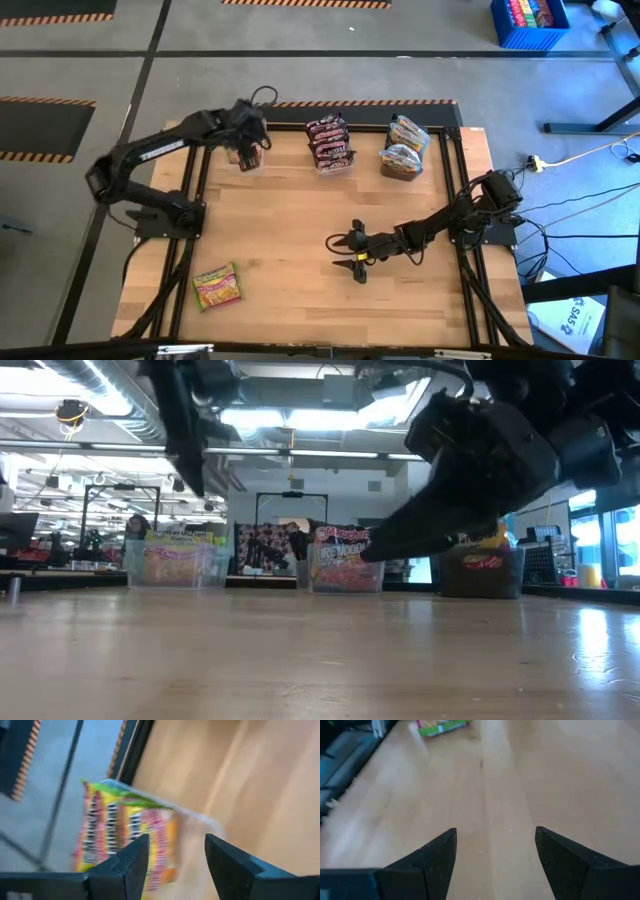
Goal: Sort Maruchan noodles
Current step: Put the green noodle pack into the left transparent bin
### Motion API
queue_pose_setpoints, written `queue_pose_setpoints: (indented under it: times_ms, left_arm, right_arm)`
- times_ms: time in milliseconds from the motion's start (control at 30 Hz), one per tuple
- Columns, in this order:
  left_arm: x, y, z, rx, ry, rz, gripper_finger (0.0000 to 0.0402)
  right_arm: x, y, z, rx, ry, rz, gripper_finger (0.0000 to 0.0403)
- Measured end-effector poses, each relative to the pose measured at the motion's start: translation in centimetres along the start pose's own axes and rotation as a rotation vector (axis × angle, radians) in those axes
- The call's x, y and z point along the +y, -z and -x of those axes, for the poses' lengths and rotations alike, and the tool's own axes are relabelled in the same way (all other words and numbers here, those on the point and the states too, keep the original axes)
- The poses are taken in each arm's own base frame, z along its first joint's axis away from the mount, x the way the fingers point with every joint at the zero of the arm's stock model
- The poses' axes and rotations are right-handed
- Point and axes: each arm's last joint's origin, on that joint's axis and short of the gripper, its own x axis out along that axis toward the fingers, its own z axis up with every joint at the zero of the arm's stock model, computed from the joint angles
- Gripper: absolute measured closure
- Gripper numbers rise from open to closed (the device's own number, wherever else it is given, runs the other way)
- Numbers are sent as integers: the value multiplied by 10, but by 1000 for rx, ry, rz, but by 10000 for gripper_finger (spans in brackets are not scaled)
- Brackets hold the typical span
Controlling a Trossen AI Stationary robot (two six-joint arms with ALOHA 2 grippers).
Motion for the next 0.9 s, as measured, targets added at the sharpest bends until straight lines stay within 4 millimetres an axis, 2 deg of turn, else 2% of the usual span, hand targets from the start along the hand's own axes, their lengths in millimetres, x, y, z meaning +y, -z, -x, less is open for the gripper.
queue_pose_setpoints:
  times_ms: [67, 167, 267, 333, 500, 900]
  left_arm:
    - [-10, 1, 15, -55, 60, 92, 215]
    - [-29, 8, 33, -65, 242, 200, 215]
    - [-50, 15, 46, -1, 427, 273, 215]
    - [-66, 21, 54, 82, 486, 311, 215]
    - [-108, 39, 73, 297, 509, 323, 215]
    - [-197, 79, 115, 439, 474, 332, 219]
  right_arm:
    - [2, -5, -2, -17, -7, -27, 149]
    - [6, -13, -5, -40, -16, -61, 149]
    - [8, -17, -6, -50, -31, -67, 149]
    - [9, -18, -6, -42, -48, -65, 149]
    - [9, -18, -6, -40, -52, -47, 149]
    - [9, -17, -6, -39, -50, -20, 149]
